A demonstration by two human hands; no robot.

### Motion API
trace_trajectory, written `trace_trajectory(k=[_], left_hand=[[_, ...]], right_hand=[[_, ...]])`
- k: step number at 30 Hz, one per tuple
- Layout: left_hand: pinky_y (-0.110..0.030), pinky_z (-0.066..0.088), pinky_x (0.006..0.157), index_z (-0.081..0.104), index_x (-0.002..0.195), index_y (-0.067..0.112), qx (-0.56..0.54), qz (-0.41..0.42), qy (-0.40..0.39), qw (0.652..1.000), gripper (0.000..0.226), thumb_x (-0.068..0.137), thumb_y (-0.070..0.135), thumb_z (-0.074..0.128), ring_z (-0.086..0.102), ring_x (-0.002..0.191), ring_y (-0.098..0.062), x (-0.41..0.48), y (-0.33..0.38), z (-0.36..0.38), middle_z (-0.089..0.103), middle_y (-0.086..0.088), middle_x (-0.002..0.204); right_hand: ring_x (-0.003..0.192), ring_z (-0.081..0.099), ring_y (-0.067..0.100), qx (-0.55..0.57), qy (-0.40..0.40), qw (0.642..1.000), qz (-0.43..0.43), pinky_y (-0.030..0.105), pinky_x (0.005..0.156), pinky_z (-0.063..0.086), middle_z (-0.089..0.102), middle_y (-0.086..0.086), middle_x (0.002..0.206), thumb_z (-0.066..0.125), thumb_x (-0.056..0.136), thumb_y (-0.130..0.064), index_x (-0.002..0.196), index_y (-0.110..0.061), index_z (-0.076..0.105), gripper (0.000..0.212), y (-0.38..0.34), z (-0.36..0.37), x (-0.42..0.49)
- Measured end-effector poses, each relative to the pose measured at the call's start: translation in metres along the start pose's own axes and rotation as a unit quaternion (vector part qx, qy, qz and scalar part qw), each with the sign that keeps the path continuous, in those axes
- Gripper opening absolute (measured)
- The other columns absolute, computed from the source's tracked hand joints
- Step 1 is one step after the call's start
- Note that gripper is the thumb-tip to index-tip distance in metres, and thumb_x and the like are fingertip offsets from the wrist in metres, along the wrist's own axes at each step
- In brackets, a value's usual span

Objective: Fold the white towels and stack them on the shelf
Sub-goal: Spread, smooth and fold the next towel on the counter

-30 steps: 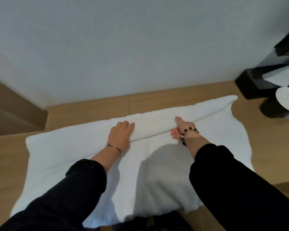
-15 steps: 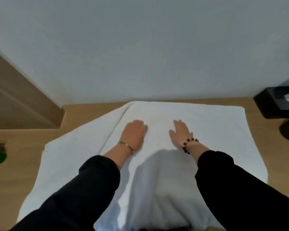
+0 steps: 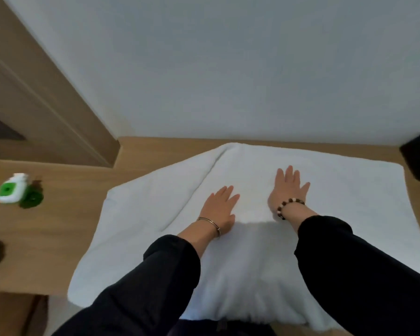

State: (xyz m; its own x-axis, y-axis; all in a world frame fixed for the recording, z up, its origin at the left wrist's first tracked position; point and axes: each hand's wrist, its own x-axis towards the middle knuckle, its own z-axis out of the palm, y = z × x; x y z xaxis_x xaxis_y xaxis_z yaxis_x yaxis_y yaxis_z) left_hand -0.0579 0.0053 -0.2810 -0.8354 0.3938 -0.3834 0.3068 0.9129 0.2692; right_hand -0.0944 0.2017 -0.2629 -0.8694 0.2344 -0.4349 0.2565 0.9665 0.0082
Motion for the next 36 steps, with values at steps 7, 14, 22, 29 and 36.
trace_trajectory(k=[7,14,22,29,36], left_hand=[[-0.036,0.020,0.113,0.012,0.151,0.012,0.029,-0.141,0.080,0.986,0.066,0.095,0.030,0.043,0.024,0.139,-0.026,-0.089,-0.087,0.001,0.019,-0.009,0.156],[-0.054,0.007,0.113,-0.003,0.151,0.024,0.066,-0.350,0.116,0.927,0.072,0.094,0.025,0.041,-0.008,0.146,-0.027,-0.102,-0.172,-0.043,-0.008,-0.005,0.159],[-0.050,0.000,0.115,-0.005,0.151,0.029,-0.019,-0.248,0.070,0.966,0.062,0.100,0.036,0.030,-0.016,0.145,-0.025,-0.062,-0.186,-0.025,-0.017,0.001,0.158],[-0.050,0.000,0.114,0.002,0.150,0.037,-0.010,-0.228,0.136,0.964,0.060,0.096,0.050,0.025,-0.008,0.146,-0.023,-0.060,-0.202,0.006,-0.006,0.004,0.160],[-0.048,-0.007,0.113,-0.002,0.150,0.036,-0.023,-0.257,0.151,0.954,0.060,0.096,0.047,0.022,-0.014,0.145,-0.019,-0.059,-0.223,0.006,-0.012,0.007,0.159]], right_hand=[[0.146,0.005,0.025,0.033,0.033,0.973,-0.225,0.046,0.118,0.009,0.004,0.008,0.160,0.039,0.093,-0.015,0.150,-0.012,0.018,0.060,-0.139,0.017,-0.042],[0.145,0.013,0.020,0.169,0.036,0.934,-0.313,0.044,0.118,0.013,0.013,0.002,0.158,0.042,0.087,-0.004,0.152,-0.014,0.013,0.071,-0.211,-0.001,-0.028],[0.147,-0.007,0.023,-0.004,-0.003,0.962,-0.273,0.055,0.115,0.005,-0.013,0.002,0.160,0.026,0.100,-0.037,0.152,-0.025,-0.006,0.062,-0.229,0.019,-0.009],[0.146,-0.016,0.020,-0.053,0.062,0.959,-0.272,0.055,0.114,-0.005,-0.015,-0.001,0.160,0.020,0.097,-0.048,0.152,-0.034,-0.003,0.061,-0.224,0.052,0.000],[0.147,-0.010,0.024,-0.048,0.085,0.943,-0.319,0.055,0.114,-0.005,-0.007,0.003,0.161,0.028,0.097,-0.045,0.152,-0.031,0.004,0.062,-0.248,0.047,0.010]])
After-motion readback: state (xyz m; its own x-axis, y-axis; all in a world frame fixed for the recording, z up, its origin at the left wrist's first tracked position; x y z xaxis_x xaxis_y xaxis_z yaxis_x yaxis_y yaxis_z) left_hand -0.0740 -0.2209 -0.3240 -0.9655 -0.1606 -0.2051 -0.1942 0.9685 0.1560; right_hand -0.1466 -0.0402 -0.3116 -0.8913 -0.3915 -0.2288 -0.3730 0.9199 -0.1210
